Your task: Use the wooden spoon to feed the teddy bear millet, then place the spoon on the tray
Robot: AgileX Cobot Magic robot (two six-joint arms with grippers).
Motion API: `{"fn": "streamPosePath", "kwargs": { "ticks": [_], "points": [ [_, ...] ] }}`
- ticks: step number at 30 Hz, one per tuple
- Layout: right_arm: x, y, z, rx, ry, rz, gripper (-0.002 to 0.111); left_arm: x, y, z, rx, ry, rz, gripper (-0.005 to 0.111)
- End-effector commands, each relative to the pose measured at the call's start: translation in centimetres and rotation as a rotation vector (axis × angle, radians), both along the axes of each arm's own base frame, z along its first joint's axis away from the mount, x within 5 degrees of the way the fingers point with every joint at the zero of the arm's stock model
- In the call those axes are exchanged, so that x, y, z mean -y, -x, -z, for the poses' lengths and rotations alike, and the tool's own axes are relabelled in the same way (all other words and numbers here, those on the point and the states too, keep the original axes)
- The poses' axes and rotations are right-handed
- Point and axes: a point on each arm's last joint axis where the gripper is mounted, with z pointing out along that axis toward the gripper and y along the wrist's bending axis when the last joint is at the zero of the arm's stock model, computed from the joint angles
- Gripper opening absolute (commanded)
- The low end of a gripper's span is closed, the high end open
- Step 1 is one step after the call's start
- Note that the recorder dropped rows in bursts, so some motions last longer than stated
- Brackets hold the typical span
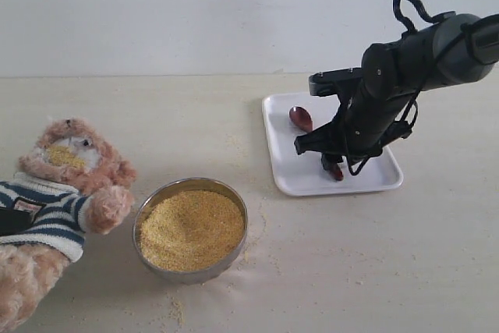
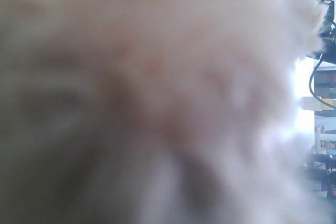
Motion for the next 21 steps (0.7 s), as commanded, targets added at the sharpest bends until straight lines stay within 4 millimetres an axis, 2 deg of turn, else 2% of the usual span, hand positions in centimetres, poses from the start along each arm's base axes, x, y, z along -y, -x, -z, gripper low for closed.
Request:
{"fn": "streamPosePath", "kwargs": {
  "ticks": [1, 6, 9, 11, 16, 21],
  "points": [
    [0.2, 0.0, -1.4, 0.055, -0.024, 0.011, 0.046, 0.0, -0.1, -0.3, 0.018, 0.016, -0.007, 0.005],
    [0.8, 1.5, -3.7, 0.168, -0.085, 0.044, 0.046, 0.0, -0.1, -0.3, 0.018, 0.016, -0.007, 0.005],
    [1.7, 3.6, -5.0, 0.226, -0.123, 0.068, 0.043, 0.0, -0.1, -0.3, 0.018, 0.016, -0.007, 0.005],
    [2.5, 5.6, -5.5, 0.261, -0.139, 0.073, 0.035, 0.0, -0.1, -0.3, 0.018, 0.016, -0.007, 0.005],
    [4.6, 10.8, -8.3, 0.407, -0.227, 0.106, 0.0, 0.0, -0.1, -0.3, 0.018, 0.016, -0.007, 0.005],
    [7.0, 16.7, -10.2, 0.504, -0.292, 0.127, 0.0, 0.0, -0.1, -0.3, 0.018, 0.016, -0.007, 0.005]
  ]
}}
